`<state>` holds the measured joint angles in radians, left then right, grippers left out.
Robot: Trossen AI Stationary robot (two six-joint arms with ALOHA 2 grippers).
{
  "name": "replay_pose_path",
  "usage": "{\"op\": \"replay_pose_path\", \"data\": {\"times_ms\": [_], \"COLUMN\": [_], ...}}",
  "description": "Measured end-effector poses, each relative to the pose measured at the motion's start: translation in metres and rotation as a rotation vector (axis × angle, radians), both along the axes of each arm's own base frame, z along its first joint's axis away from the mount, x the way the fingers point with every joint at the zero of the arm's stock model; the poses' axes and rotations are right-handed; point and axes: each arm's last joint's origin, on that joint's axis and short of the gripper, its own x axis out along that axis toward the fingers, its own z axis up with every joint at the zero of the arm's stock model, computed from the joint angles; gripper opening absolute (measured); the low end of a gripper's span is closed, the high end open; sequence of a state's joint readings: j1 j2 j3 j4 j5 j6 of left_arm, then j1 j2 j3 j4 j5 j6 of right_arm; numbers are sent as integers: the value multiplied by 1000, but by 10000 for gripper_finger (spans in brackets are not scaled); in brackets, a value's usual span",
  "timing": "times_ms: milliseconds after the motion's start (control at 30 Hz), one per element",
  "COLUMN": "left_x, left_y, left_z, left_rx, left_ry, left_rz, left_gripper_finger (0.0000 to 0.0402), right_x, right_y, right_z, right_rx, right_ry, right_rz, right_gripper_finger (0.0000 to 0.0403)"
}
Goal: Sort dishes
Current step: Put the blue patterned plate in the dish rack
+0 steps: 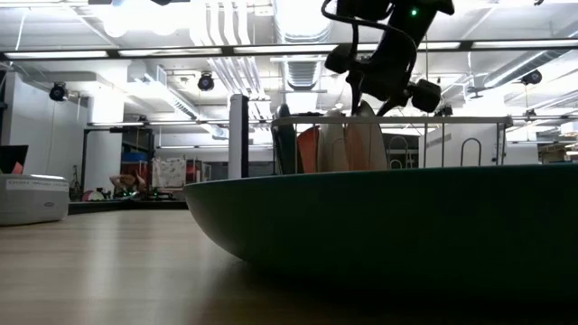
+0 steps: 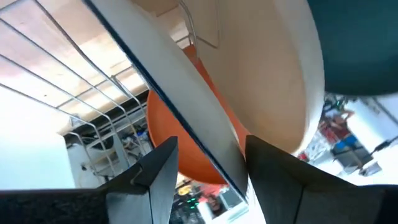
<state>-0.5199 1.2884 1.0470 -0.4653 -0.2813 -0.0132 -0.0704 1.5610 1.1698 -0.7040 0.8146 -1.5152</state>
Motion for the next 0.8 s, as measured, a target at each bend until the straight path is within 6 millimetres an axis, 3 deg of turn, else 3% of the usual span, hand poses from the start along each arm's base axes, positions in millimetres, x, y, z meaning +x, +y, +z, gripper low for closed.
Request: {"op": "replay_pose_path", "data": {"times_ms": [567, 700, 800], "left_x": [0, 0, 0], "left_y": [0, 0, 0], "left_z": [0, 0, 0], "left_rx": [0, -1, -1], "left_ry": [1, -1, -2], "left_rz": [0, 0, 0], "left_gripper_finger": [230, 230, 230], "right_x": [-36, -37, -34], "right_y": [3, 2, 0], "right_z": [53, 66, 72], "right_rx": [53, 168, 330], "right_ry": [-340, -541, -801], "right_rz": [-119, -149, -266], "right_gripper_finger": [174, 174, 174]}}
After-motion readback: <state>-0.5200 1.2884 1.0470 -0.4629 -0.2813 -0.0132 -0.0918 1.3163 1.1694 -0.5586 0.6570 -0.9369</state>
